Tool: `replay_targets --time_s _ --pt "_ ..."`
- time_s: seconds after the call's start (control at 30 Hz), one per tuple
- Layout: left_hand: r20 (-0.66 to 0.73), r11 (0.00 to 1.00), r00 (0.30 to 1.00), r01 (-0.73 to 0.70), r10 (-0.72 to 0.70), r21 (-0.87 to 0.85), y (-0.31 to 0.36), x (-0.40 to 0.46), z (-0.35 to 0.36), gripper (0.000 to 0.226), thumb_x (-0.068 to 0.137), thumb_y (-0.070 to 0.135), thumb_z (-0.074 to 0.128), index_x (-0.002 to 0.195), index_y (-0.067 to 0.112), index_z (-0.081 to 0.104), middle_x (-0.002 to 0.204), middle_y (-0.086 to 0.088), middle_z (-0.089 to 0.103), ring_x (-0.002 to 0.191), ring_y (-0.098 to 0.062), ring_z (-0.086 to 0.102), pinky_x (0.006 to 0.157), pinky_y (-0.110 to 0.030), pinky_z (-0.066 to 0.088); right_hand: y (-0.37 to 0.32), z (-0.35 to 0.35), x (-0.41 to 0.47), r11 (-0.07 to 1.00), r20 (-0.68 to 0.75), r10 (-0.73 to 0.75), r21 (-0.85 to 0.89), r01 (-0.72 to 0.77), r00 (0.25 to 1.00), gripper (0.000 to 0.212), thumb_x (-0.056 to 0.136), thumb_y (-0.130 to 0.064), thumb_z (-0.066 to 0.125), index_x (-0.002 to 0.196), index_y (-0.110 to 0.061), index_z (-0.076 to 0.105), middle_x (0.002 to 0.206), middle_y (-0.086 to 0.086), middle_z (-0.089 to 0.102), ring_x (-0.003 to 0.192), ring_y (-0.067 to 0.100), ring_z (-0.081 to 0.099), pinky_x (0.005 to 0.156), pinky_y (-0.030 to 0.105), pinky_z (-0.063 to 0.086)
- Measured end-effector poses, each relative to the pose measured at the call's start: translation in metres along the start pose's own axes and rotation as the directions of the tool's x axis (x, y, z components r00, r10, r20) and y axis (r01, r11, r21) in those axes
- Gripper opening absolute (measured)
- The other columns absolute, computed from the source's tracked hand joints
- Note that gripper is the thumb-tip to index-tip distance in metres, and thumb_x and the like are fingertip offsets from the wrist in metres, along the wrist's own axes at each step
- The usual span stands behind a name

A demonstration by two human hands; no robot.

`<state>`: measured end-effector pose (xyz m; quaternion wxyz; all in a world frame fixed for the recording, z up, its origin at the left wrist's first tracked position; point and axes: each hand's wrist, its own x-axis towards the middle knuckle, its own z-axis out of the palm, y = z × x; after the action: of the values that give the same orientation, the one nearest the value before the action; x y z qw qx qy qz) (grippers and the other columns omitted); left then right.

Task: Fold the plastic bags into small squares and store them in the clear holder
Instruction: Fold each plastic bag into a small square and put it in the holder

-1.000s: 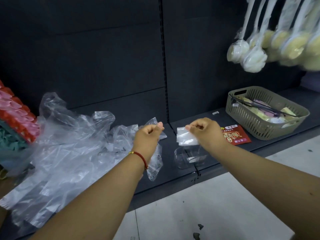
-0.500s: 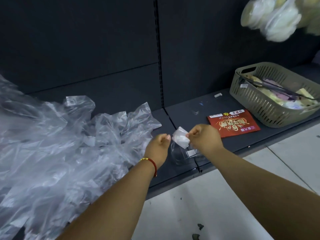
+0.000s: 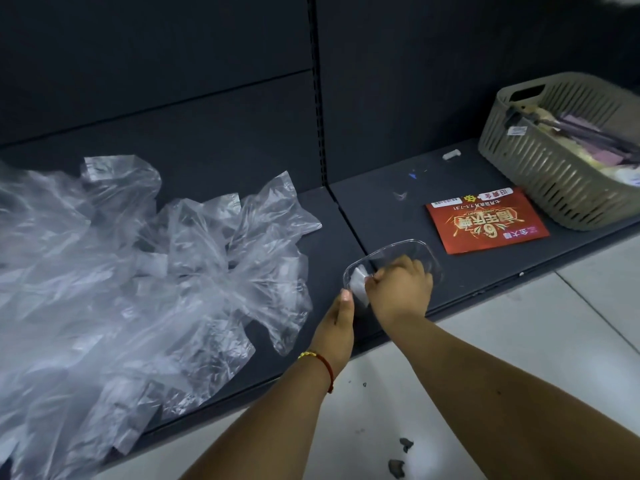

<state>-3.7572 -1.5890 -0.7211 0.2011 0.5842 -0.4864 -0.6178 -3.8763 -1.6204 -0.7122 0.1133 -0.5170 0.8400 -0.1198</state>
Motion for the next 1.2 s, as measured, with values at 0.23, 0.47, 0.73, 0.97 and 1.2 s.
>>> replay_targets --time_s 0.23,0.47,0.73,0.97,1.2 --pt "-0.112 0.995 0.990 -0.094 0.090 -0.025 0.004 -0.009 -0.003 0.049 0.103 0.050 0.025 0.142 0.030 0.045 0.129 0.018 0.042 0.119 0.000 0.035 0.100 -0.021 0.026 0.006 0.005 -0.006 0.999 -0.024 -0.041 0.031 0.041 0.999 0.034 0.099 -0.037 0.047 0.091 -0.018 0.074 0.119 0.003 0.058 0.114 0.023 0.045 0.098 0.035 0.027" --pt "-0.513 0.664 0.489 -0.202 0.706 0.720 0.015 -0.014 -0.069 0.041 0.089 0.036 0.058 0.115 0.006 0.063 0.115 -0.015 0.058 0.111 -0.032 0.051 0.096 -0.041 0.041 0.012 0.007 -0.026 0.986 -0.129 -0.078 0.134 0.095 0.989 0.024 0.097 -0.029 0.054 0.101 -0.014 0.071 0.120 0.009 0.060 0.115 0.029 0.049 0.102 0.041 0.032" --pt "-0.381 0.487 0.844 0.170 0.376 0.857 0.039 -0.006 -0.152 0.024 0.095 0.039 0.055 0.084 0.020 0.064 0.090 -0.001 0.066 0.106 -0.025 0.059 0.107 -0.038 0.027 -0.009 -0.003 -0.048 0.964 -0.107 -0.169 0.190 0.187 0.980 0.018 0.096 -0.026 0.053 0.101 -0.016 0.068 0.119 0.006 0.061 0.115 0.025 0.049 0.106 0.038 0.032" --pt "-0.362 0.745 0.747 -0.258 0.557 0.615 0.084 -0.061 -0.156 0.024 0.090 0.029 0.068 0.081 0.007 0.071 0.079 -0.003 0.068 0.073 -0.011 0.058 0.063 -0.008 0.039 -0.037 -0.049 -0.060 0.823 -0.182 -0.290 0.454 0.342 0.940 0.010 0.093 -0.022 0.060 0.093 -0.013 0.064 0.094 -0.002 0.057 0.095 0.014 0.045 0.089 0.033 0.042" --pt "-0.270 0.694 0.688 -0.463 0.674 0.552 0.125 -0.140 -0.157 0.015 0.086 0.023 0.072 0.072 0.018 0.069 0.077 -0.005 0.067 0.073 -0.013 0.059 0.069 -0.018 0.046 -0.067 -0.133 -0.076 0.681 -0.381 -0.430 0.458 0.571 0.819 0.057 0.077 -0.030 0.080 0.128 -0.021 0.057 0.117 -0.011 0.036 0.110 0.004 0.027 0.101 0.024 0.025"
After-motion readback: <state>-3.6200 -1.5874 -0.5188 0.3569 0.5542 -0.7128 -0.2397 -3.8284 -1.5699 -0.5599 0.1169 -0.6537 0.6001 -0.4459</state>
